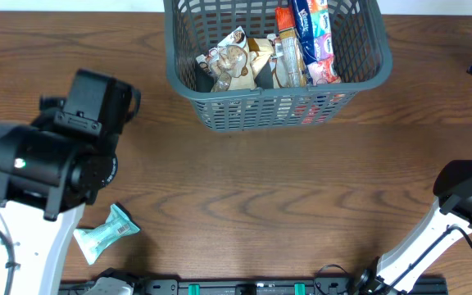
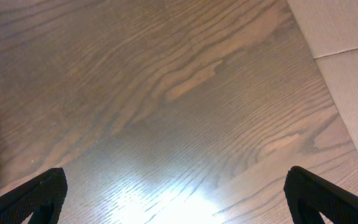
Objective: Pack container
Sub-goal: 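Open the left gripper and retract the left arm toward the mint packet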
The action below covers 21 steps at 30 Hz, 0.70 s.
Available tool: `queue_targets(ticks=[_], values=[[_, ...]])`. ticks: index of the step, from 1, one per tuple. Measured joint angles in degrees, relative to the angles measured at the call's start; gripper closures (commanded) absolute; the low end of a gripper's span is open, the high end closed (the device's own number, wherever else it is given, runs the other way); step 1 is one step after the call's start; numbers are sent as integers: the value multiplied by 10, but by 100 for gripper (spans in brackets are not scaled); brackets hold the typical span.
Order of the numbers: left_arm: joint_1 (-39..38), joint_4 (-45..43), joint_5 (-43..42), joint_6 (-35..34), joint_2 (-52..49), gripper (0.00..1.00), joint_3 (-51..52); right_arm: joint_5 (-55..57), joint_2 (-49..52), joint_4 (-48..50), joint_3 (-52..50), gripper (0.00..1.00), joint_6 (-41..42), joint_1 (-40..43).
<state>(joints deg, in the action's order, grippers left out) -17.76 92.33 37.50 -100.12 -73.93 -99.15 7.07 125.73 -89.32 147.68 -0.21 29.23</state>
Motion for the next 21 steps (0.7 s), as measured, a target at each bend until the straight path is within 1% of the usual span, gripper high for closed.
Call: queue_targets(ticks=[1, 3, 4, 8, 12, 14, 18, 21], values=[[10, 0, -17, -31, 11, 8, 42, 0, 0, 0, 0, 1, 0, 0], [18, 0, -37, -65, 21, 7, 85, 0, 0, 0, 0, 1, 0, 0], [21, 0, -50, -80, 25, 3, 108, 0, 0, 0, 0, 1, 0, 0], [26, -2, -105, -124, 41, 2, 195, 0, 0, 0, 0, 1, 0, 0], [27, -8, -152, -146, 58, 0, 256, 0, 0, 0, 0, 1, 0, 0], [27, -9, -166, -158, 68, 1, 280, 0, 0, 0, 0, 1, 0, 0], [28, -17, -183, -158, 85, 1, 320, 0, 0, 0, 0, 1, 0, 0], [42, -40, -201, -158, 90, 1, 356, 0, 0, 0, 0, 1, 0, 0]])
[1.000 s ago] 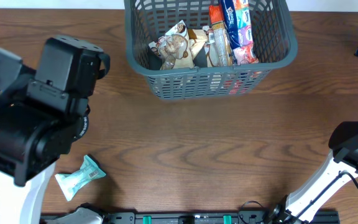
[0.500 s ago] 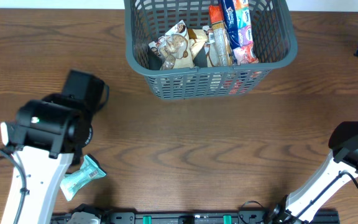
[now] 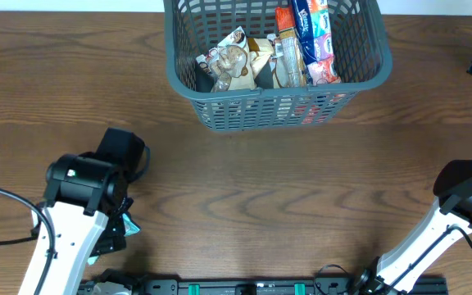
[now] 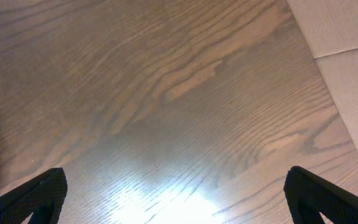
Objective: Pack container
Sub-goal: 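Open the left gripper and retract the left arm toward the mint packet, then grasp the mint-green packet with the left gripper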
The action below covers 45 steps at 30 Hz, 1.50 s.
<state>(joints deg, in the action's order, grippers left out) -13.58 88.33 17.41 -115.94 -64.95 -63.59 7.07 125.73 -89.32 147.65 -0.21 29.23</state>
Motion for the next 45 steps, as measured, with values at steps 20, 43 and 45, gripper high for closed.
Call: queue_targets(ticks=[20, 43, 45], values=[[133, -241, -107, 0, 0, 1, 269, 0, 0, 0, 0, 1, 0, 0], [136, -437, -84, 89, 6, 94, 406, 0, 0, 0, 0, 1, 0, 0], [136, -438, -82, 96, 7, 94, 406, 0, 0, 0, 0, 1, 0, 0]])
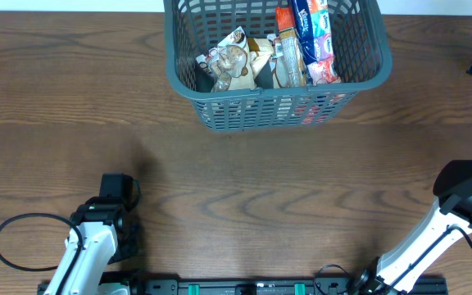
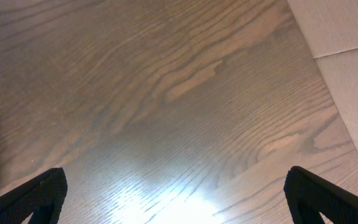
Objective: Pack container
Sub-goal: 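Grasp the mint-green packet with the left gripper, then lift the mint packet and lower it into the basket's left side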
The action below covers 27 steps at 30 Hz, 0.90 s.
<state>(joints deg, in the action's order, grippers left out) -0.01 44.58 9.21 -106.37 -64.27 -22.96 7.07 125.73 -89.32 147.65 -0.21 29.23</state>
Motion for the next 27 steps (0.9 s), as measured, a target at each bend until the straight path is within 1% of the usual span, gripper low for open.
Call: queue_targets(ticks=[3, 6, 9, 11, 13, 16, 20, 24, 27], values=[[0, -4, 2, 13, 0, 94, 0, 0, 0, 0, 0, 1, 0, 0], [0, -31, 6, 60, 0, 94, 0, 0, 0, 0, 0, 1, 0, 0], [1, -87, 5, 134, -1, 94, 0, 0, 0, 0, 0, 1, 0, 0], [2, -128, -5, 197, -5, 94, -5, 0, 0, 0, 0, 1, 0, 0], [2, -159, -25, 275, -8, 94, -25, 0, 0, 0, 0, 1, 0, 0], [2, -172, -59, 392, -10, 94, -94, 0, 0, 0, 0, 1, 0, 0], [2, -127, -85, 528, -11, 94, -239, 0, 0, 0, 0, 1, 0, 0], [0, -83, -93, 632, -14, 94, -382, 0, 0, 0, 0, 1, 0, 0], [-8, -74, -93, 696, -16, 94, -484, 0, 0, 0, 0, 1, 0, 0]])
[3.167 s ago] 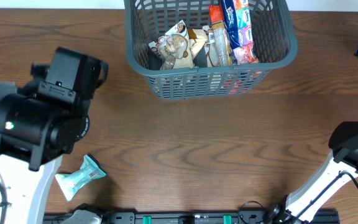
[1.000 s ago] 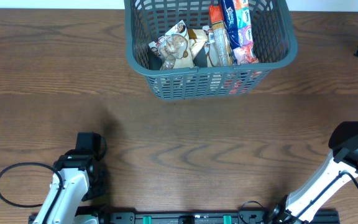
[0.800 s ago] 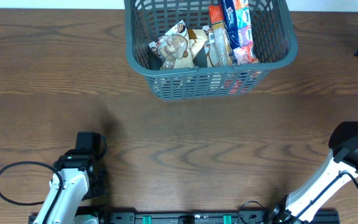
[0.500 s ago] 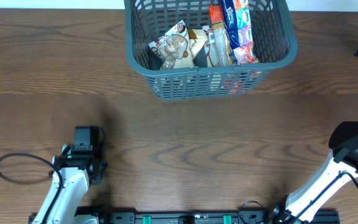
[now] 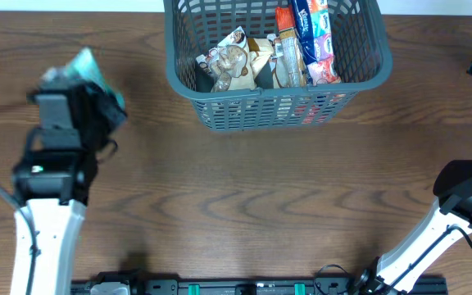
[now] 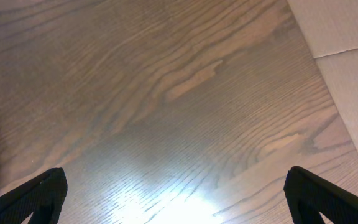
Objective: Pack container
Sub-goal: 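Lift the mint packet and lower it into the basket's left side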
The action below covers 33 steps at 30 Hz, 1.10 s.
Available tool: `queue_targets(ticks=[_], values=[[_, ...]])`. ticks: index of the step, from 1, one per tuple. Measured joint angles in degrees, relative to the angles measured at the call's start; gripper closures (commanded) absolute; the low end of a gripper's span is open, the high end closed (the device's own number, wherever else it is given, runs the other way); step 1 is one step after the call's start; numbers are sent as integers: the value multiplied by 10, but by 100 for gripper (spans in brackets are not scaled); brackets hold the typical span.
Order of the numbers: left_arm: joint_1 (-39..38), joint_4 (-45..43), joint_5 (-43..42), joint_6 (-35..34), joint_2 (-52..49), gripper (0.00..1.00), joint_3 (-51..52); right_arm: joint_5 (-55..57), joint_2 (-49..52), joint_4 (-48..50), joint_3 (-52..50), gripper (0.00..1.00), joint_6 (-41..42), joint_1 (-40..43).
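A dark grey slatted basket (image 5: 277, 92) stands at the back centre of the table, holding several snack packets (image 5: 234, 61). Left of it, in the blurred overhead view, my left gripper (image 5: 88, 83) is raised and shut on a mint-green packet (image 5: 83, 62), whose pale end sticks out above the wrist. My right gripper (image 6: 178, 190) hangs open over bare wood, its black fingertips (image 6: 36, 196) at the two lower corners of the right wrist view with nothing between them.
The right arm (image 5: 465, 192) stands at the table's right edge. A small black object sits at the far right rear. In the right wrist view the table edge meets a pale surface (image 6: 347, 50) at upper right.
My left arm was low at the front left edge with the packet hidden under it; now it is up at the left rear beside the basket, holding the mint-green packet. The right arm is unchanged.
The mint-green packet lay on the table at the front left, beside my left arm. Then the arm was over it, partly covering it, then low at the front edge hiding it. Now the packet is off the table in the left gripper, left of the basket.
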<state>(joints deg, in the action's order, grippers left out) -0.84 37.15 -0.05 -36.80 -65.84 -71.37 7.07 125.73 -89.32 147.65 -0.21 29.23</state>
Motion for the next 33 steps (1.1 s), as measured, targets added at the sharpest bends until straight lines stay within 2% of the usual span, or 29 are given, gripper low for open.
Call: queue_targets(ticks=[6, 16, 24, 33], values=[[-56, -28, 0, 76, -33, 94, -156, 0, 0, 0, 0, 1, 0, 0], [-176, -121, -1, 140, -193, 94, -289, 0, 0, 0, 0, 1, 0, 0], [-220, -158, -7, 158, -316, 94, -308, 0, 0, 0, 0, 1, 0, 0], [-229, -130, -7, 159, -396, 94, -308, 0, 0, 0, 0, 1, 0, 0]])
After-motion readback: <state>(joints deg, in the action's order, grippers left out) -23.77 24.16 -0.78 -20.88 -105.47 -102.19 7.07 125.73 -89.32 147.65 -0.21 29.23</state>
